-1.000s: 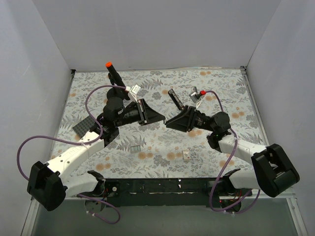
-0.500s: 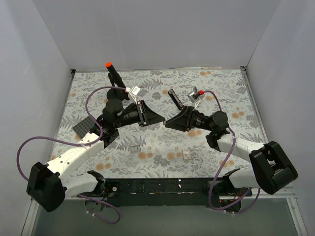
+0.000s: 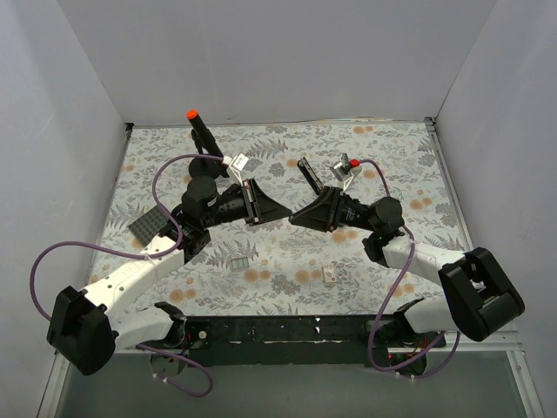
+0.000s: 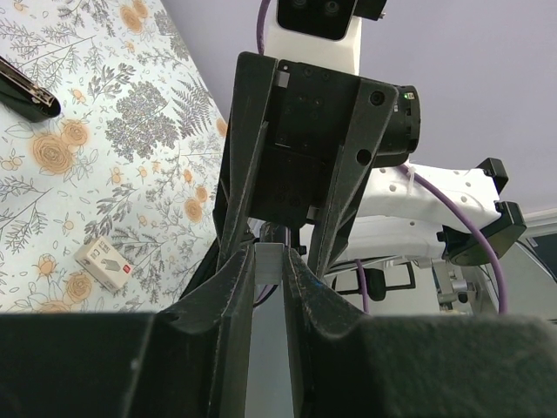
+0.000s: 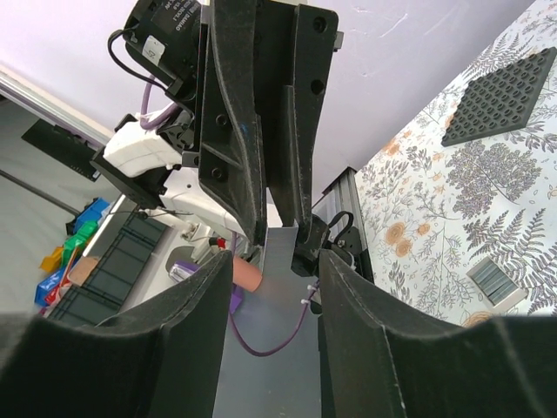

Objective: Unload the staples from the stapler
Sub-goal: Place the staple in the staple box.

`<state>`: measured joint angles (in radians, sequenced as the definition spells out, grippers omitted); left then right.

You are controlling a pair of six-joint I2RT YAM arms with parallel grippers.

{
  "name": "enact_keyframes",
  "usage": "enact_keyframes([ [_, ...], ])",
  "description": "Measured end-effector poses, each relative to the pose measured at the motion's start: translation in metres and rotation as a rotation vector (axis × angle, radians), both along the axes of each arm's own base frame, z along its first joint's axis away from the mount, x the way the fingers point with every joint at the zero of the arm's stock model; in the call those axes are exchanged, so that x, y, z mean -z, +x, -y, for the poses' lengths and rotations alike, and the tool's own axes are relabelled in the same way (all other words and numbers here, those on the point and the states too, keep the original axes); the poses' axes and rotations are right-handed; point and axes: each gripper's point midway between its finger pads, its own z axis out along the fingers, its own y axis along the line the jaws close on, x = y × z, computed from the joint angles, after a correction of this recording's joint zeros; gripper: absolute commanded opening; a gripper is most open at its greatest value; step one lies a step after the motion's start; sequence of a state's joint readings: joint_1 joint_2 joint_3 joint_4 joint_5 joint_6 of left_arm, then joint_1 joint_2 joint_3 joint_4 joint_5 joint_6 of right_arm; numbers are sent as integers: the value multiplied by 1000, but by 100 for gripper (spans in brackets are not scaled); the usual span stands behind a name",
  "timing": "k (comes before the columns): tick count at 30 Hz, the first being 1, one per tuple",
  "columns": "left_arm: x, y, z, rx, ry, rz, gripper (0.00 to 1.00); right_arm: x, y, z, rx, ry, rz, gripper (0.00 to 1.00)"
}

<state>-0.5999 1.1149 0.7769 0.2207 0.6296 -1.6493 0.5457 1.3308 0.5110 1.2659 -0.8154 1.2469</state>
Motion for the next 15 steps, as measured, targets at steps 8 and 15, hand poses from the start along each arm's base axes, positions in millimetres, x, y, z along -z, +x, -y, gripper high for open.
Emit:
enact_keyframes([
  [8,-2,-1,0,7,-7,2,17,-3,-2,0,-7,10,-5,42],
  [15,-4,-1,1,7,-14,9,20,-3,-3,-1,-13,11,-19,33],
])
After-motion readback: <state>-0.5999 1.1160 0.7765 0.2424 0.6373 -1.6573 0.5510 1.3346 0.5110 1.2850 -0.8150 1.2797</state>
